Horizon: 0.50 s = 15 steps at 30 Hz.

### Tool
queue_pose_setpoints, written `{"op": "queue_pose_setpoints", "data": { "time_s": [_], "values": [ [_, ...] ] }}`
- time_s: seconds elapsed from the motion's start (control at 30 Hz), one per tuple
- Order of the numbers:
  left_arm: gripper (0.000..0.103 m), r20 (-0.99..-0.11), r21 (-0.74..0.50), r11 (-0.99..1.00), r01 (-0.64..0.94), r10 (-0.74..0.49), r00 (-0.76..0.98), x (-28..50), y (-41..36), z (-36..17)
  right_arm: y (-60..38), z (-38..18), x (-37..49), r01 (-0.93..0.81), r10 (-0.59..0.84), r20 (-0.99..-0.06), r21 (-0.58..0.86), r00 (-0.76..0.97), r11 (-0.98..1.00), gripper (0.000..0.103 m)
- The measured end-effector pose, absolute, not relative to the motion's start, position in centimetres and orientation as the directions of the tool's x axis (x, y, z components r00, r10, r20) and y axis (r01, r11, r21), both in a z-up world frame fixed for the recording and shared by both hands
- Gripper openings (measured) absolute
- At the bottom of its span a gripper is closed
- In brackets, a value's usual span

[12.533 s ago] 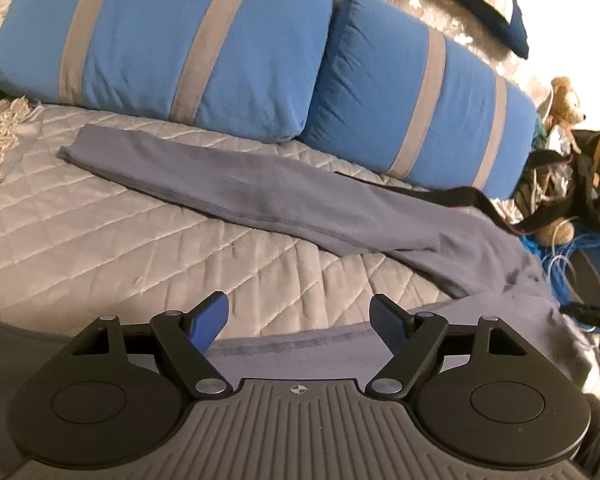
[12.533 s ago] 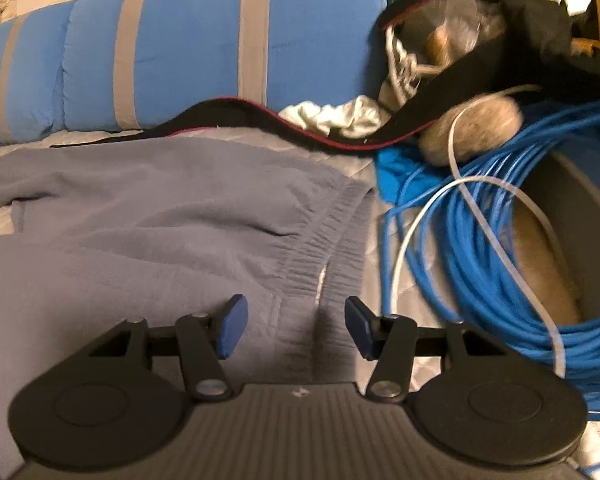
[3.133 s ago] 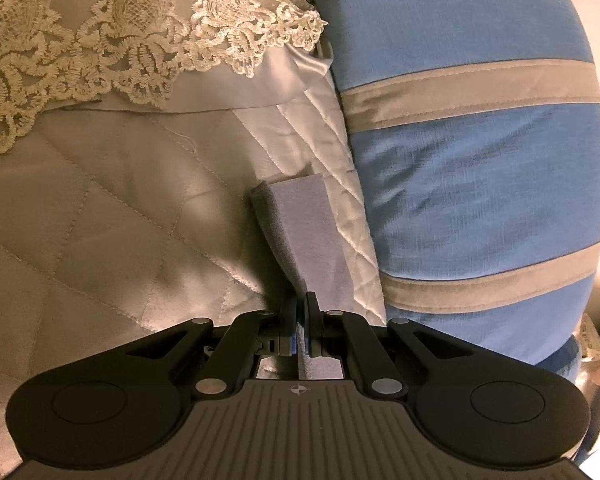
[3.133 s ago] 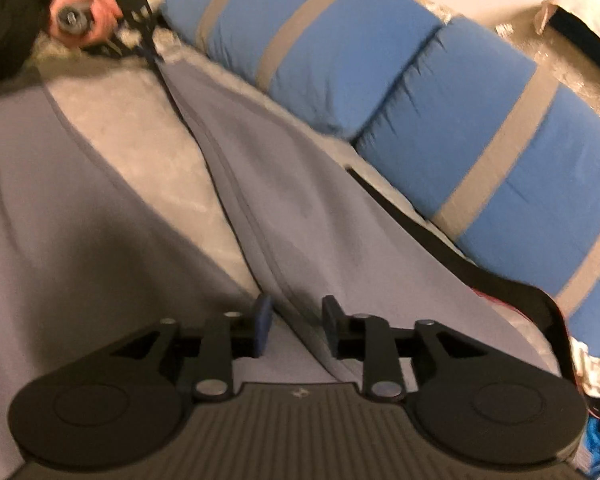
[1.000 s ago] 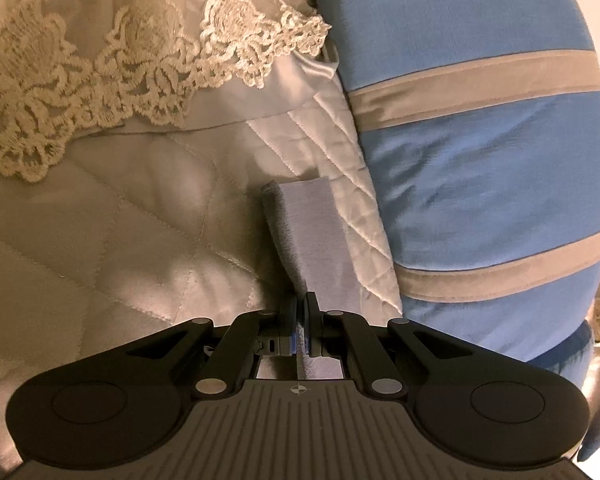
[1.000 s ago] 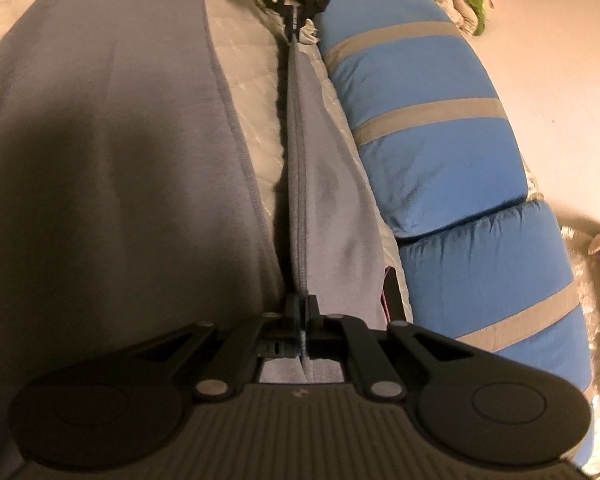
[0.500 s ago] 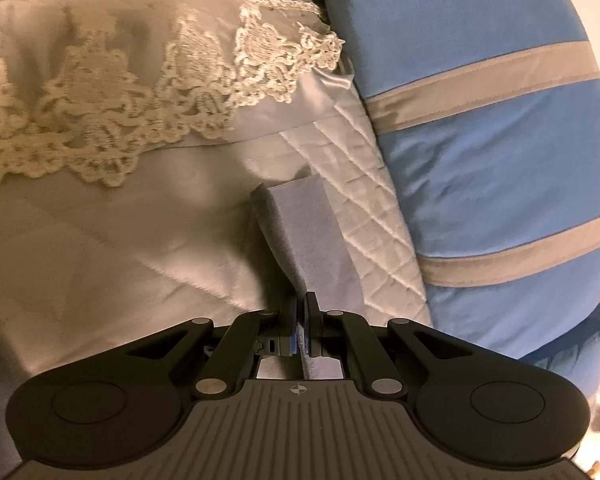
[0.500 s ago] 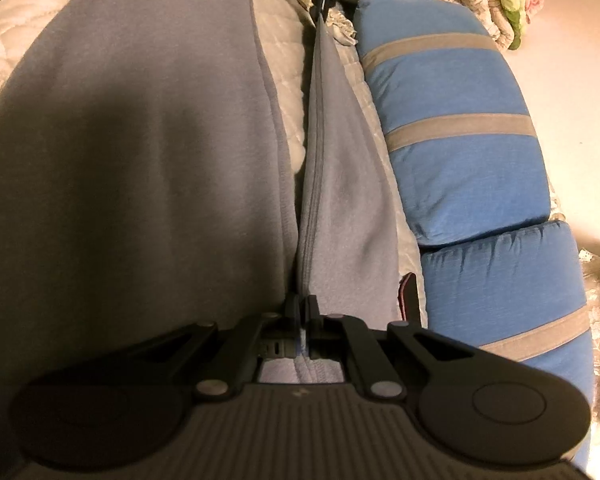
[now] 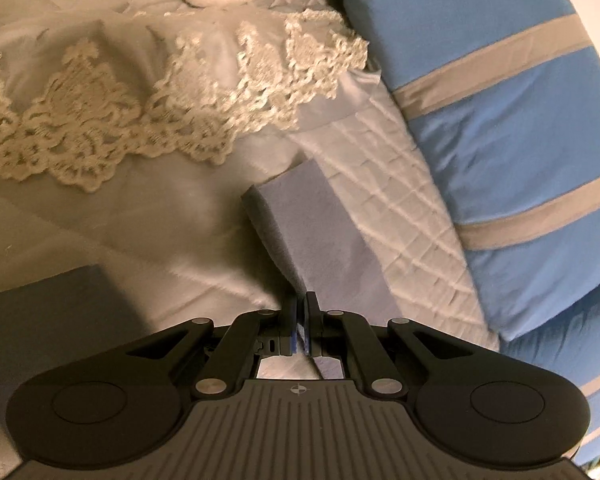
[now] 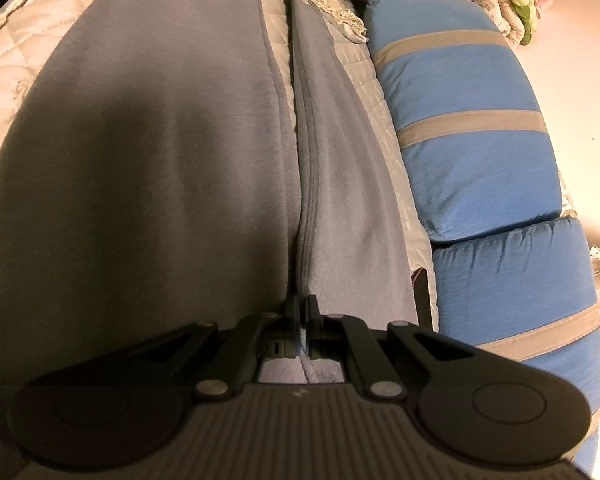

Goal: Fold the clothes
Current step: 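Pull the held fabric with the right gripper toward the left gripper, then open both grippers and release the sweatpants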

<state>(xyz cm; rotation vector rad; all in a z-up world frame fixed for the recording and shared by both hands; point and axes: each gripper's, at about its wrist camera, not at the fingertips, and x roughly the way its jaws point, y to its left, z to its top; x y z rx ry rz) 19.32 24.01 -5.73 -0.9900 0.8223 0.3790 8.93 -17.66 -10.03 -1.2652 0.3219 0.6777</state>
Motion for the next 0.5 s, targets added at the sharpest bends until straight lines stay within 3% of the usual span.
{"op": "queue_pose_setpoints", "data": {
  "time_s": [0.17, 0.23, 0.27, 0.4, 0.5],
  "values": [
    [0.007, -0.780, -0.575, 0.517, -0.634, -0.114, 0.615, 19.0, 24.9, -6.3, -17.5, -10.0, 8.9, -0.629, 0.286, -0.575, -0.763, 0.767, 0.152, 0.005],
    [0.007, -0.815, -0.515, 0.554, -0.654, -0.081, 0.573, 19.0, 25.3, -5.8, -17.5, -9.7, 8.9, -0.627, 0.296, -0.566, -0.759, 0.769, 0.176, 0.027],
    [0.007, -0.832, -0.476, 0.573, -0.667, -0.048, 0.552, 18.9, 25.5, -5.4, -17.5, -9.5, 8.8, -0.627, 0.302, -0.563, -0.756, 0.770, 0.190, 0.030],
    [0.027, -0.826, -0.407, 0.610, -0.680, 0.072, 0.559, 18.5, 26.7, -3.8, -17.3, -8.0, 9.2, -0.613, 0.329, -0.524, -0.732, 0.786, 0.298, 0.072],
    [0.032, -0.777, -0.437, 0.637, -0.636, 0.088, 0.623, 19.0, 27.6, -3.4, -17.4, -6.4, 9.7, -0.621, 0.369, -0.502, -0.674, 0.782, 0.400, 0.084]
  ]
}}
